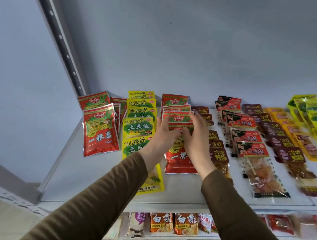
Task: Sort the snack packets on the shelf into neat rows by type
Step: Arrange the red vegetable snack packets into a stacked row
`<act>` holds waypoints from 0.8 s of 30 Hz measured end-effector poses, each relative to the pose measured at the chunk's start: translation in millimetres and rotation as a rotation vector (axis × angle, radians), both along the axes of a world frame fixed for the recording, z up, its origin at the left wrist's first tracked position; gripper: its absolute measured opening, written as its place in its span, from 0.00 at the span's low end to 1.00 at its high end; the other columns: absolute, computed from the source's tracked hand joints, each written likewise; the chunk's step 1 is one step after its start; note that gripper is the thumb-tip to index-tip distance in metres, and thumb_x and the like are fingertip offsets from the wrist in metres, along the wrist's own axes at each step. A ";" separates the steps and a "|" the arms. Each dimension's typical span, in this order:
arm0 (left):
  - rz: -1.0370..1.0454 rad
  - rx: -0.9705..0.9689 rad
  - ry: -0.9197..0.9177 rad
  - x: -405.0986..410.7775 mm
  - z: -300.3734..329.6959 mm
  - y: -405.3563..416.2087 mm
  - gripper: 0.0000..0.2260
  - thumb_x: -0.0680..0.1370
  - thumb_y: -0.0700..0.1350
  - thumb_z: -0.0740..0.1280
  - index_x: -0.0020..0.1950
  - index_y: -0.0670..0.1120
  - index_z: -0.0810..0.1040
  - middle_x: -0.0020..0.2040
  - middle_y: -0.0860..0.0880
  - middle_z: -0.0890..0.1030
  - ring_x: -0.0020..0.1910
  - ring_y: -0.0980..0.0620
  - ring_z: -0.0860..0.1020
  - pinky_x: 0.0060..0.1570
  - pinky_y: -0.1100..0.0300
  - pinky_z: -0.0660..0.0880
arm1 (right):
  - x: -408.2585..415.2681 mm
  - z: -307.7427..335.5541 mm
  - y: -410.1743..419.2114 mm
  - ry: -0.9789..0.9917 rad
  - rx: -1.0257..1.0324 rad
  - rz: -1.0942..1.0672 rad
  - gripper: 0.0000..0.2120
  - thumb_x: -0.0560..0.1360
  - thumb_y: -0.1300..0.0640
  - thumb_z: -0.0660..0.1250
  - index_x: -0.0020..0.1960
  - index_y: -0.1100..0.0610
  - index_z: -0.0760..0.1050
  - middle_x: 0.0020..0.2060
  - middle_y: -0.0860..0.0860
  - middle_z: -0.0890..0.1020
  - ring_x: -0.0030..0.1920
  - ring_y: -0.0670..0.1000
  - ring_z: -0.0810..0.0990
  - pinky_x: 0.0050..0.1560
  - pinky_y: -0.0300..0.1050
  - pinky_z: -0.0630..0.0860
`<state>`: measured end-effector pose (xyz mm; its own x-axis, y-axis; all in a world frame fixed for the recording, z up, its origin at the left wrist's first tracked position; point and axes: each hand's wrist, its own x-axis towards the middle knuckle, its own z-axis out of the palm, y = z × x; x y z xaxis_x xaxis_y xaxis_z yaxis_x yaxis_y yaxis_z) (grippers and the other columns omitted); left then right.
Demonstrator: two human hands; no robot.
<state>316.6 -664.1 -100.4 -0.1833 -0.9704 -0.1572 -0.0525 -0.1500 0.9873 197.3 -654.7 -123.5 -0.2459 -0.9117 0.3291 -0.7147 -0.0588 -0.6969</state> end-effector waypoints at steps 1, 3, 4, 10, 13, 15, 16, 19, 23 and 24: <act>0.005 -0.072 0.000 2.2 10.0 3.7 0.27 0.75 0.41 0.67 0.60 0.74 0.72 0.74 0.50 0.67 0.72 0.42 0.71 0.68 0.40 0.74 | 4.5 7.0 2.9 0.001 -0.057 -0.003 0.21 0.83 0.58 0.63 0.75 0.53 0.67 0.75 0.52 0.67 0.77 0.54 0.62 0.75 0.54 0.64; 0.001 -0.192 -0.024 15.7 28.3 13.5 0.28 0.78 0.36 0.65 0.64 0.70 0.71 0.71 0.62 0.67 0.78 0.46 0.64 0.76 0.44 0.65 | 18.1 23.7 7.0 0.005 -0.177 0.004 0.19 0.83 0.59 0.63 0.73 0.54 0.70 0.74 0.53 0.70 0.75 0.54 0.65 0.73 0.51 0.65; 0.012 -0.236 -0.039 27.0 36.1 18.8 0.28 0.80 0.35 0.63 0.72 0.63 0.69 0.74 0.65 0.61 0.81 0.49 0.56 0.79 0.48 0.58 | 28.6 31.9 7.6 -0.014 -0.229 0.030 0.19 0.82 0.60 0.64 0.72 0.54 0.71 0.73 0.53 0.71 0.74 0.54 0.66 0.72 0.49 0.65; 0.360 -0.322 -0.184 141.6 8.7 23.8 0.26 0.79 0.46 0.67 0.76 0.59 0.67 0.80 0.51 0.65 0.78 0.48 0.64 0.75 0.42 0.66 | 124.4 60.8 12.0 -0.423 0.073 0.466 0.21 0.83 0.55 0.64 0.75 0.48 0.68 0.71 0.42 0.73 0.71 0.43 0.70 0.68 0.40 0.70; 0.551 -0.187 -0.183 186.2 -1.8 14.3 0.27 0.78 0.51 0.67 0.76 0.60 0.63 0.70 0.49 0.75 0.63 0.44 0.79 0.61 0.42 0.78 | 176.3 51.5 -4.5 -0.666 0.327 0.520 0.21 0.82 0.54 0.63 0.75 0.49 0.67 0.61 0.40 0.78 0.58 0.41 0.78 0.55 0.39 0.78; 0.580 -0.051 -0.153 203.5 -4.2 0.5 0.29 0.83 0.49 0.65 0.81 0.54 0.56 0.66 0.51 0.74 0.54 0.47 0.81 0.48 0.51 0.80 | 204.9 43.0 -20.7 -0.660 0.346 0.470 0.26 0.80 0.50 0.63 0.76 0.48 0.65 0.65 0.48 0.78 0.63 0.51 0.79 0.63 0.57 0.78; 0.574 0.010 -0.136 208.1 -3.0 -6.5 0.30 0.84 0.49 0.64 0.82 0.53 0.53 0.64 0.51 0.74 0.50 0.49 0.81 0.41 0.56 0.78 | 215.3 42.1 -28.0 -0.633 0.355 0.443 0.28 0.80 0.51 0.62 0.79 0.49 0.61 0.71 0.51 0.73 0.69 0.54 0.75 0.68 0.60 0.74; 0.532 0.105 -0.103 216.2 -1.3 -26.9 0.25 0.84 0.53 0.64 0.78 0.53 0.58 0.58 0.53 0.79 0.41 0.52 0.83 0.32 0.59 0.77 | 233.8 37.7 -53.3 -0.503 0.362 0.353 0.29 0.83 0.58 0.60 0.81 0.55 0.54 0.77 0.54 0.66 0.75 0.56 0.67 0.73 0.52 0.67; 0.501 0.092 -0.012 224.7 -2.9 -44.9 0.17 0.82 0.48 0.69 0.69 0.53 0.69 0.59 0.48 0.84 0.45 0.47 0.87 0.45 0.49 0.84 | 236.7 25.9 -76.2 -0.514 0.389 0.271 0.27 0.82 0.63 0.59 0.79 0.54 0.57 0.70 0.55 0.74 0.64 0.58 0.78 0.62 0.56 0.79; 0.517 0.061 -0.021 225.5 -2.8 -45.7 0.18 0.81 0.46 0.70 0.69 0.53 0.69 0.59 0.49 0.84 0.47 0.47 0.87 0.48 0.47 0.84 | 236.7 21.9 -78.1 -0.502 0.394 0.270 0.28 0.82 0.63 0.58 0.80 0.53 0.57 0.70 0.55 0.74 0.64 0.58 0.79 0.61 0.57 0.79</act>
